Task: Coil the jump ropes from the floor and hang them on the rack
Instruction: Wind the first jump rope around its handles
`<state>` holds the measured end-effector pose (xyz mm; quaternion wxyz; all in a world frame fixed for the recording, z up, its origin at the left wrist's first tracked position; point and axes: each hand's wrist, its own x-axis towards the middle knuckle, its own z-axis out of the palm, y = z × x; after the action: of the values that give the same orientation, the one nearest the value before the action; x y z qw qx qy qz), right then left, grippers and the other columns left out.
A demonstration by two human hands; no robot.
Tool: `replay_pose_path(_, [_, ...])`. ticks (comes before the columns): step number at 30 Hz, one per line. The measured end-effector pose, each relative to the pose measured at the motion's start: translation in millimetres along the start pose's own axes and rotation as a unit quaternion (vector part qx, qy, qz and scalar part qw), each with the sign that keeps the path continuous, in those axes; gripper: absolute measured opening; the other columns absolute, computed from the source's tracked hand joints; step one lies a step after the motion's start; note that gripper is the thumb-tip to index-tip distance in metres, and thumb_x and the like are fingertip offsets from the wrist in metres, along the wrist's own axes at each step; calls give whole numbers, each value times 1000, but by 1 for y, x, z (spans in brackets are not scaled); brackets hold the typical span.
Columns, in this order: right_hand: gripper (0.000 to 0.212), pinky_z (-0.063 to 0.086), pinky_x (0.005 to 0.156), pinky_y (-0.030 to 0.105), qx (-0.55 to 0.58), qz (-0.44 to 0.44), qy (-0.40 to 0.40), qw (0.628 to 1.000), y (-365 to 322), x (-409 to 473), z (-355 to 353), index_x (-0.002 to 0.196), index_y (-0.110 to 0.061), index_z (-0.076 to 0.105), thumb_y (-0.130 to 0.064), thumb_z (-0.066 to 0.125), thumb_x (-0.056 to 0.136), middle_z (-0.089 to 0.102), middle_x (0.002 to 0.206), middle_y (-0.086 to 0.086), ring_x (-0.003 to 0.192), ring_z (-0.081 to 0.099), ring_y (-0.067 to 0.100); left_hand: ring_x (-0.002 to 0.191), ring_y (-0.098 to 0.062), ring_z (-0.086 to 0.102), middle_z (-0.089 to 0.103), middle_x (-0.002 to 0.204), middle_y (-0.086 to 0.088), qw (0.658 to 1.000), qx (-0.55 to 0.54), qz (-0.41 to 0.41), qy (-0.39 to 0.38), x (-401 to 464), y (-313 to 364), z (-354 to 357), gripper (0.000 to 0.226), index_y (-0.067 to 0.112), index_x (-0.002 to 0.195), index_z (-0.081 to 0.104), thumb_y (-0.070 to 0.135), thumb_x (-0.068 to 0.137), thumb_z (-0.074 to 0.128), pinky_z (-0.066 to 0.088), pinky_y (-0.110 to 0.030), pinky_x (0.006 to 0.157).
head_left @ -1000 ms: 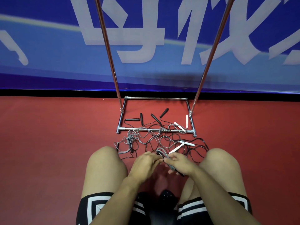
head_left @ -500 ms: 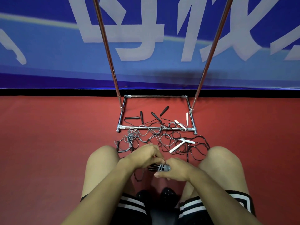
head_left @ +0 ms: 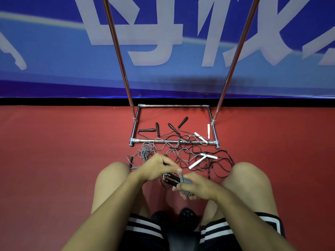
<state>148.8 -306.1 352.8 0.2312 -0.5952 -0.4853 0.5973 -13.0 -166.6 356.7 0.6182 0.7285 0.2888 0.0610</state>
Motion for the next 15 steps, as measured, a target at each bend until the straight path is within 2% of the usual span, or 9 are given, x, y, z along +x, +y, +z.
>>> replay_pose_path(2, [38, 40, 47, 22, 80, -16, -18, 996, 0, -1, -2, 111, -8, 67, -40, 59, 94, 66, 73, 10, 49, 51, 11, 83, -16, 71, 78, 88, -10, 997, -66, -24, 12, -2, -3, -3, 14, 10, 89, 82, 23, 87, 80, 56, -30, 81])
replay_pose_path(5, [45, 31, 42, 22, 233, -37, -28, 971, 1, -3, -4, 130, -5, 48, -33, 59, 96, 63, 72, 18, 41, 42, 15, 62, -14, 54, 65, 69, -8, 985, -165, -44, 10, -4, -11, -1, 13, 5, 84, 79, 15, 90, 74, 44, -25, 62])
replay_pose_path(8, [50, 25, 43, 20, 342, -57, -18, 938, 0, -6, -10, 142, -18, 46, -31, 59, 96, 61, 72, 20, 39, 38, 13, 56, -13, 46, 56, 64, -7, 971, -230, -63, 12, -5, -10, 0, 30, 1, 82, 72, 30, 85, 78, 38, -21, 55])
replay_pose_path(10, [49, 24, 42, 20, 403, -74, -27, 912, -2, -8, -14, 140, -23, 49, -33, 63, 94, 58, 71, 18, 37, 36, 12, 50, -11, 44, 54, 63, -4, 964, -258, -71, -8, -7, -6, 3, 31, 5, 84, 74, 35, 89, 74, 35, -21, 51])
replay_pose_path(12, [59, 23, 40, 18, 455, -78, -45, 886, -3, -7, -16, 135, -19, 47, -39, 74, 86, 55, 69, 15, 36, 35, 10, 45, -8, 42, 51, 64, -2, 958, -273, -82, -33, -10, -5, 8, 26, 10, 84, 74, 33, 95, 67, 33, -17, 46])
replay_pose_path(14, [64, 22, 40, 18, 473, -77, -54, 876, -4, -7, -17, 126, -14, 51, -44, 81, 79, 52, 68, 12, 36, 34, 9, 44, -7, 46, 53, 66, -1, 953, -286, -90, -42, -12, -4, 14, 22, 15, 82, 74, 29, 96, 66, 38, -16, 43])
replay_pose_path(15, [66, 23, 39, 17, 479, -80, -59, 872, -4, -8, -17, 129, -12, 55, -46, 80, 78, 51, 67, 11, 37, 34, 8, 46, -8, 51, 56, 69, -2, 950, -296, -89, -39, -12, -4, 17, 20, 16, 81, 73, 27, 96, 67, 43, -17, 45])
